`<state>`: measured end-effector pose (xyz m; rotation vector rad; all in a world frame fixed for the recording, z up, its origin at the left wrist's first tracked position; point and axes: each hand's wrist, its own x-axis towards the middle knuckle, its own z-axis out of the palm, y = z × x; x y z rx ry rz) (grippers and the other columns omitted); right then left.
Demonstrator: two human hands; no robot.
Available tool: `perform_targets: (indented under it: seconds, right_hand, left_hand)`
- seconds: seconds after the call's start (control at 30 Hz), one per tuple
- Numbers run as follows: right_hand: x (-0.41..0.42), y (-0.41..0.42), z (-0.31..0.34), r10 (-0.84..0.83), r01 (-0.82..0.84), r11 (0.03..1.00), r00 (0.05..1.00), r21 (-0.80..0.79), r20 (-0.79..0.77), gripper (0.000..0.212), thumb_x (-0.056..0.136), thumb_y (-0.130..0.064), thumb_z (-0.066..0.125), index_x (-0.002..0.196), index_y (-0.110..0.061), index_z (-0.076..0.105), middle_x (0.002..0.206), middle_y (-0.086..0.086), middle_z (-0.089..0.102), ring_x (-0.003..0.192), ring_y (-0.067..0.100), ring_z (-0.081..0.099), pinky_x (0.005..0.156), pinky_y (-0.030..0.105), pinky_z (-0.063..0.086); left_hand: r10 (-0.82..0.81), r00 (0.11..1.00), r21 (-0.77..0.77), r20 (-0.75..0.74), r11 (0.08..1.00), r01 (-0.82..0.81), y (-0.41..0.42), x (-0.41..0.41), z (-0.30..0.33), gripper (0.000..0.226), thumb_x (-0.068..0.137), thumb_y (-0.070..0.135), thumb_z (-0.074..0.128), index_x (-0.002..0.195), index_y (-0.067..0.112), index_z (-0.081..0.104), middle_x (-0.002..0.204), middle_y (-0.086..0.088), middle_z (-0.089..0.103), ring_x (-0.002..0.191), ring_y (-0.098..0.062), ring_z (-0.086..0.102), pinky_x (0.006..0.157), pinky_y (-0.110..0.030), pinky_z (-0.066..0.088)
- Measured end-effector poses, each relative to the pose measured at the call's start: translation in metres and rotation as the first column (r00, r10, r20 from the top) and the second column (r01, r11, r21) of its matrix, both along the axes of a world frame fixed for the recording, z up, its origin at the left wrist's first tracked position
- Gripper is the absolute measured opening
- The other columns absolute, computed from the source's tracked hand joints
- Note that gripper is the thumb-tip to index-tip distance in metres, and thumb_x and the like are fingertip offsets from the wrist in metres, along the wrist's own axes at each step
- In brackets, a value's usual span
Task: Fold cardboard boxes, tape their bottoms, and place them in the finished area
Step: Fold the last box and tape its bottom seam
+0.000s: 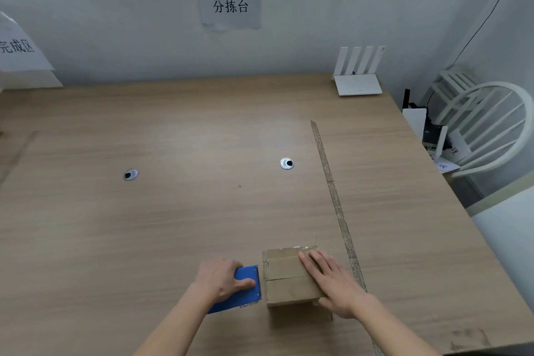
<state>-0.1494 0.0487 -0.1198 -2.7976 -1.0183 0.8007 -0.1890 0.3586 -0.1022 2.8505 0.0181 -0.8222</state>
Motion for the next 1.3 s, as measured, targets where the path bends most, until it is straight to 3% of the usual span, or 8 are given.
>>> perform_targets:
  seconds: [0.13, 0.27, 0.4, 0.6, 0.8, 1.0, 1.17, 1.3]
  right_hand:
    - [-0.002, 0.0, -0.003, 0.001, -0.001, 1.0, 1.0, 0.004, 0.001, 0.109, 0.093, -0.038, 0.061, 0.154, -0.024, -0.029, 0.165, -0.003, -0.017, 0.152, 0.022, -0.022, 0.121, 0.038, -0.014]
    - [-0.005, 0.0, -0.004, -0.009, 0.008, 1.0, 1.0, 0.02, 0.011, 0.109, 0.094, -0.039, 0.061, 0.154, -0.024, -0.029, 0.165, -0.003, -0.018, 0.152, 0.023, -0.023, 0.122, 0.038, -0.014]
    - [-0.007, 0.001, -0.004, -0.053, 0.051, 0.997, 0.998, 0.051, 0.043, 0.11, 0.092, -0.046, 0.062, 0.154, -0.028, -0.027, 0.165, -0.006, -0.011, 0.154, 0.021, -0.014, 0.123, 0.036, -0.006]
    - [-0.028, 0.007, -0.016, -0.278, 0.27, 0.96, 0.949, 0.071, 0.147, 0.118, 0.079, -0.076, 0.054, 0.155, -0.032, -0.025, 0.159, -0.004, 0.006, 0.148, 0.021, 0.011, 0.121, 0.035, 0.016]
    - [-0.049, 0.023, -0.018, -0.387, 0.376, 0.922, 0.901, 0.094, 0.195, 0.122, 0.075, -0.081, 0.054, 0.157, -0.028, -0.019, 0.16, -0.002, 0.011, 0.145, 0.02, 0.02, 0.112, 0.035, 0.029]
    - [-0.067, 0.033, -0.019, -0.501, 0.498, 0.865, 0.852, 0.056, 0.152, 0.127, 0.068, -0.092, 0.041, 0.158, -0.024, -0.019, 0.161, -0.002, 0.011, 0.144, 0.022, 0.021, 0.11, 0.036, 0.031]
    - [-0.079, 0.004, -0.023, -0.381, 0.391, 0.883, 0.92, 0.258, -0.09, 0.102, 0.072, -0.085, 0.053, 0.151, -0.06, -0.006, 0.158, -0.007, 0.003, 0.147, 0.017, 0.018, 0.119, 0.033, 0.027]
    - [-0.083, -0.006, -0.024, -0.299, 0.316, 0.904, 0.949, 0.289, -0.102, 0.089, 0.088, -0.049, 0.065, 0.144, -0.072, 0.0, 0.16, -0.004, -0.001, 0.147, 0.016, 0.029, 0.116, 0.028, 0.034]
  left_hand:
    - [-0.071, 0.997, 0.164, 0.039, 0.984, 0.064, -0.017, 0.003, -0.02, 0.054, 0.086, 0.072, 0.048, 0.097, 0.023, 0.067, 0.095, -0.003, 0.07, 0.08, -0.026, 0.059, 0.066, -0.036, 0.037]
    - [0.066, 0.989, 0.056, 0.135, 0.996, -0.074, -0.005, -0.008, -0.031, 0.051, 0.089, 0.072, 0.042, 0.118, 0.033, 0.059, 0.103, 0.003, 0.072, 0.089, -0.022, 0.064, 0.069, -0.035, 0.044]
    - [0.161, 0.971, 0.03, 0.175, 0.985, -0.169, 0.013, -0.026, -0.041, 0.064, 0.101, 0.061, 0.037, 0.157, 0.033, 0.026, 0.117, 0.001, 0.067, 0.104, -0.022, 0.063, 0.081, -0.035, 0.049]
    - [0.205, 0.966, 0.054, 0.158, 0.975, -0.215, 0.003, -0.046, -0.067, 0.075, 0.105, 0.044, 0.037, 0.161, 0.029, -0.011, 0.12, -0.005, 0.054, 0.105, -0.021, 0.056, 0.087, -0.032, 0.048]
    - [0.307, 0.797, -0.146, 0.52, 0.951, -0.271, -0.036, -0.03, -0.049, 0.057, 0.087, 0.025, 0.069, 0.14, 0.009, 0.055, 0.129, -0.019, 0.059, 0.114, -0.037, 0.06, 0.096, -0.046, 0.051]
    - [0.444, 0.869, -0.56, 0.217, 0.786, -0.262, -0.09, -0.004, -0.036, 0.051, 0.1, 0.048, 0.054, 0.147, 0.03, 0.047, 0.137, 0.016, 0.053, 0.125, -0.007, 0.051, 0.099, -0.024, 0.042]
    - [0.39, 0.915, -0.598, 0.106, 0.76, -0.254, -0.088, 0.017, -0.036, 0.05, 0.1, 0.028, 0.06, 0.148, 0.032, 0.048, 0.146, 0.012, 0.054, 0.134, -0.009, 0.048, 0.111, -0.032, 0.041]
    - [0.29, 0.947, -0.571, 0.141, 0.805, -0.162, -0.092, 0.032, -0.028, 0.057, 0.101, 0.031, 0.057, 0.155, 0.033, 0.037, 0.156, 0.007, 0.043, 0.143, -0.015, 0.039, 0.118, -0.039, 0.035]
